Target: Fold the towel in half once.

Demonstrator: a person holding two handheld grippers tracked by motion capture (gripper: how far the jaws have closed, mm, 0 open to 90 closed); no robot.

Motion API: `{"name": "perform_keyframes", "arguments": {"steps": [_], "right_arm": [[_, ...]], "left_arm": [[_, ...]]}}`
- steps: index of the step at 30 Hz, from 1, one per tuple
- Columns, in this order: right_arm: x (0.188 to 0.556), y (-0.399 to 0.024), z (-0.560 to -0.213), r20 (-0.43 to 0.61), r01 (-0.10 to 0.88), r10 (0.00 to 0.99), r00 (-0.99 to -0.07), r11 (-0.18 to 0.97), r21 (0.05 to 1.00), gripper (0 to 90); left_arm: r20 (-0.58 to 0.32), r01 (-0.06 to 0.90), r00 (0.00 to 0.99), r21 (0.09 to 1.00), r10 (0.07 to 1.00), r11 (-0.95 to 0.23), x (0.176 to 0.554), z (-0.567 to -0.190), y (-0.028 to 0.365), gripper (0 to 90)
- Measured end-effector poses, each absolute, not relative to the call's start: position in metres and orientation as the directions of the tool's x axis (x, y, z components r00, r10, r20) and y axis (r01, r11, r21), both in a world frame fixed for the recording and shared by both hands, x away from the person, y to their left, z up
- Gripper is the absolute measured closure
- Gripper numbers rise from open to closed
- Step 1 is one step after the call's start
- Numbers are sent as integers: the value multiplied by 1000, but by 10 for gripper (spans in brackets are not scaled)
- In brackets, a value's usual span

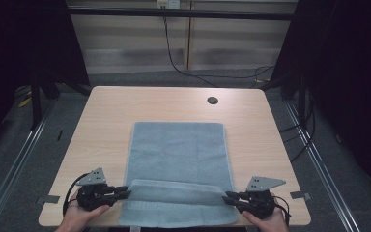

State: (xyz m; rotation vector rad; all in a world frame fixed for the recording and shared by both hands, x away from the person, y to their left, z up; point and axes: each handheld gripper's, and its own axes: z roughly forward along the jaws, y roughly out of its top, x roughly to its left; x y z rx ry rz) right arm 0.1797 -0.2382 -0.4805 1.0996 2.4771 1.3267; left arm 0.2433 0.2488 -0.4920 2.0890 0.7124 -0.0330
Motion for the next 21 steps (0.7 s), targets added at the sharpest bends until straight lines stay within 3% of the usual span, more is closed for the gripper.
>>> {"name": "perform_keyframes", "arguments": {"steps": [7,10,14,18,21], "right_arm": [[152,-240,-476,216,538,632,-744,375,755,709],[146,-247,-471,208,527,646,-735,350,775,703],[161,-250,-471,218,536,669,-711,315,783,679],[190,-246,-471,215,545,688,-693,304,781,577],[216,-239,-470,209,556,705,-678,306,773,559]], "left_arm": [[-293,481,847,777,443,-406,219,-487,256,609],[-291,472,849,793,441,-386,220,-482,259,595],[-272,462,846,803,460,-376,237,-478,255,578],[-255,478,827,788,501,-389,265,-480,243,579],[-243,487,817,777,524,-399,291,-483,234,595]]}}
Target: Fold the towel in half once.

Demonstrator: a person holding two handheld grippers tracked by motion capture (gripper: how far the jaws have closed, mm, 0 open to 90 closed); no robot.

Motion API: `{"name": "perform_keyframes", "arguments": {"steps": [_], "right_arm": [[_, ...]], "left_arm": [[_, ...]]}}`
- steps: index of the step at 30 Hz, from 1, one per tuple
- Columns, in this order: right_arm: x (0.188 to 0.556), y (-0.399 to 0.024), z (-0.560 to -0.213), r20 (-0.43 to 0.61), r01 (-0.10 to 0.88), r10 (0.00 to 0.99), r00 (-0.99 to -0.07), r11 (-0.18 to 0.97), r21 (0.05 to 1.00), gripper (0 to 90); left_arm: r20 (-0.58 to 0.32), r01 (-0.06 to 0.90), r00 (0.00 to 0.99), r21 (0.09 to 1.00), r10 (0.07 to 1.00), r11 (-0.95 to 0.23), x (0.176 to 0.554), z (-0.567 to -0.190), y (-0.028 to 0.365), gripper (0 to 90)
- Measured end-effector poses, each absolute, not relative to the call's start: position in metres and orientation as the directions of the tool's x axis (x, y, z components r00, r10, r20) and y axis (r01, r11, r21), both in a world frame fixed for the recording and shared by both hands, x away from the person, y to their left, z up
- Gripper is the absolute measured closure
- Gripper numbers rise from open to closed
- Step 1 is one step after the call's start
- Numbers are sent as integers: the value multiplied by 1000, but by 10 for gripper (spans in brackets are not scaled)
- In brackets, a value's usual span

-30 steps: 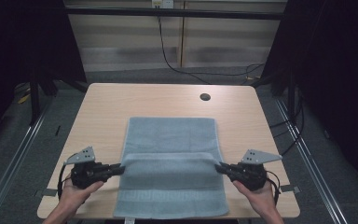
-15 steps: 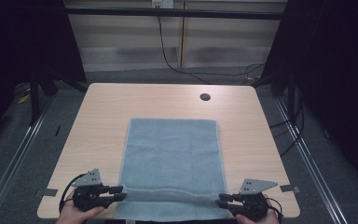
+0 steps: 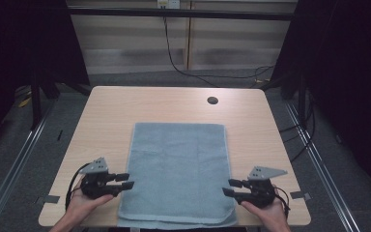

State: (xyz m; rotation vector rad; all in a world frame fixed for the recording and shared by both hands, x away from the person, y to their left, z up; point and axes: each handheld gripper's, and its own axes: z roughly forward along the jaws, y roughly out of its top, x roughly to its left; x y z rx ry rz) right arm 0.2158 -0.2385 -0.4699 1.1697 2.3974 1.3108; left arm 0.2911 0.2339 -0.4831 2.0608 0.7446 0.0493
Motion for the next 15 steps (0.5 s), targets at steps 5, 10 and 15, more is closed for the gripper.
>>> {"name": "perform_keyframes", "arguments": {"steps": [5,10,15], "right_arm": [[255,-224,-471,196,562,711,-675,324,761,509],[294,-210,-487,187,589,733,-654,338,734,499],[310,-202,-501,186,613,753,-631,337,715,485]], "left_arm": [[-252,532,782,746,570,-401,332,-492,220,596],[-228,542,758,741,611,-396,355,-500,214,592],[-197,520,768,747,609,-414,356,-504,209,595]]}}
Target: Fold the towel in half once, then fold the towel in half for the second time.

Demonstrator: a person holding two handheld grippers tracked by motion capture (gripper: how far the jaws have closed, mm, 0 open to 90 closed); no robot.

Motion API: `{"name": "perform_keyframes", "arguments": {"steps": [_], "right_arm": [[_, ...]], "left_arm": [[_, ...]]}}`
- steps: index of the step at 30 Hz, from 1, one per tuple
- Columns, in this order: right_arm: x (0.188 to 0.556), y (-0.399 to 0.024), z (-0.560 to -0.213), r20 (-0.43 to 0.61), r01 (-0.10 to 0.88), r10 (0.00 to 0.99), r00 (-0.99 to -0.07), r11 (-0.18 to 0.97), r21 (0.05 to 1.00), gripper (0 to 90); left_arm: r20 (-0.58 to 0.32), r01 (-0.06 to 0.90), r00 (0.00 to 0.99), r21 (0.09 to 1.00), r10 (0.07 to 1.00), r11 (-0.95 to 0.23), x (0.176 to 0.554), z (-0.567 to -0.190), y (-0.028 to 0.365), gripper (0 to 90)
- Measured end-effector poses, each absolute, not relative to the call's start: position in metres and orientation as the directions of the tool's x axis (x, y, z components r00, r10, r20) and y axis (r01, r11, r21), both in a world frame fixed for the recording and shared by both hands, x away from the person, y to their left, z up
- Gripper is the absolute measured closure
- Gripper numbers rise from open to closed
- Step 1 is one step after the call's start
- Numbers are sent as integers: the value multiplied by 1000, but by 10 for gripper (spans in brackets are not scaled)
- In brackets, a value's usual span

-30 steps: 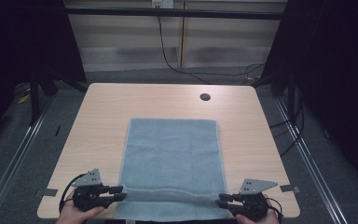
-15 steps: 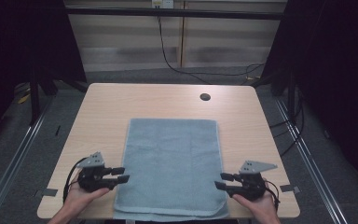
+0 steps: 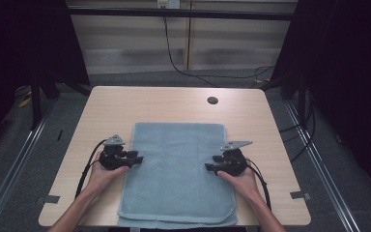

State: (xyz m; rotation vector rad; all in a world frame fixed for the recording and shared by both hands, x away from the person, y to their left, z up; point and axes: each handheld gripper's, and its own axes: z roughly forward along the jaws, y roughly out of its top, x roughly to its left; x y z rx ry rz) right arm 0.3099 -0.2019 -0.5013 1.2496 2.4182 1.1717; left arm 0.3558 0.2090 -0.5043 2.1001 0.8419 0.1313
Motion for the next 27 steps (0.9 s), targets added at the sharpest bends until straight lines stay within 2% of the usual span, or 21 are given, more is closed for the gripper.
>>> {"name": "perform_keyframes", "arguments": {"steps": [3,6,27], "right_arm": [[302,-199,-502,137,593,761,-635,366,717,481],[291,-200,-503,131,586,755,-642,374,719,481],[237,-204,-499,201,603,702,-683,387,698,476]], "left_arm": [[-203,525,765,747,611,-409,350,-505,209,595],[-213,534,760,743,614,-404,342,-505,207,598],[-263,534,798,726,543,-433,283,-503,222,620]]}}
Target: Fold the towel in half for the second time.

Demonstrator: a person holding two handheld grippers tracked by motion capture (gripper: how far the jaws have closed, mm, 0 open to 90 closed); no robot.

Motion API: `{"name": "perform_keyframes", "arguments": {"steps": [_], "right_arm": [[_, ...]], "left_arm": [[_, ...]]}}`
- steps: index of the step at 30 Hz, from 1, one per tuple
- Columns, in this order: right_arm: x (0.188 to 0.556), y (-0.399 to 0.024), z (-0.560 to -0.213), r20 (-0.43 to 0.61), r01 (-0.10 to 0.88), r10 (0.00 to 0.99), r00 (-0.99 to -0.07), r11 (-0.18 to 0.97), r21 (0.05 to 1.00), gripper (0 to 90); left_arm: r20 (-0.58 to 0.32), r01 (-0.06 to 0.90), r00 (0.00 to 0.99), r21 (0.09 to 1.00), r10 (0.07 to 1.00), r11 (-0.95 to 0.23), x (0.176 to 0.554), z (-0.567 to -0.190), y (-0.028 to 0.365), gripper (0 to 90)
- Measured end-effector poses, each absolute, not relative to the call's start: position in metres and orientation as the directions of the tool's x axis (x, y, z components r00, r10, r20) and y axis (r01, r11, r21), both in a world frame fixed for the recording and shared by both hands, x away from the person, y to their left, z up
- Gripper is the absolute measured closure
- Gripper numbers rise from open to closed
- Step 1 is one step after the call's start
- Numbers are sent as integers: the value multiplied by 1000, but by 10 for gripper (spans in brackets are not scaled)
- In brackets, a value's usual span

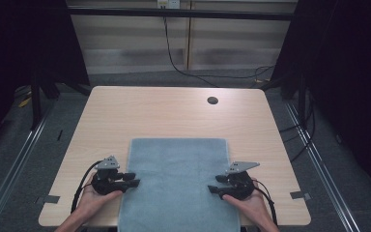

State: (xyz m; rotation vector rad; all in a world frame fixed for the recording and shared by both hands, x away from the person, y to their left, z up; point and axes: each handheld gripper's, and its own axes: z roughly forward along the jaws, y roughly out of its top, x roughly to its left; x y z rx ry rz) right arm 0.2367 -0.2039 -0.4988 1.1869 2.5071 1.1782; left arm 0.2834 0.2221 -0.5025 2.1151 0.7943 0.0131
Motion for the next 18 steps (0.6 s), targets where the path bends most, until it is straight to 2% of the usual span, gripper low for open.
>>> {"name": "perform_keyframes", "arguments": {"steps": [7,10,13,18], "right_arm": [[216,-209,-497,269,633,674,-688,377,676,477],[210,-208,-496,261,628,672,-693,385,676,465],[210,-206,-493,266,628,670,-693,380,679,414],[224,-214,-472,211,586,704,-679,345,733,421]], "left_arm": [[-276,535,812,705,515,-465,263,-499,223,606],[-271,527,819,705,507,-475,257,-497,224,584],[-273,524,819,715,505,-463,260,-492,225,560],[-256,507,813,752,523,-421,282,-476,225,528]]}}
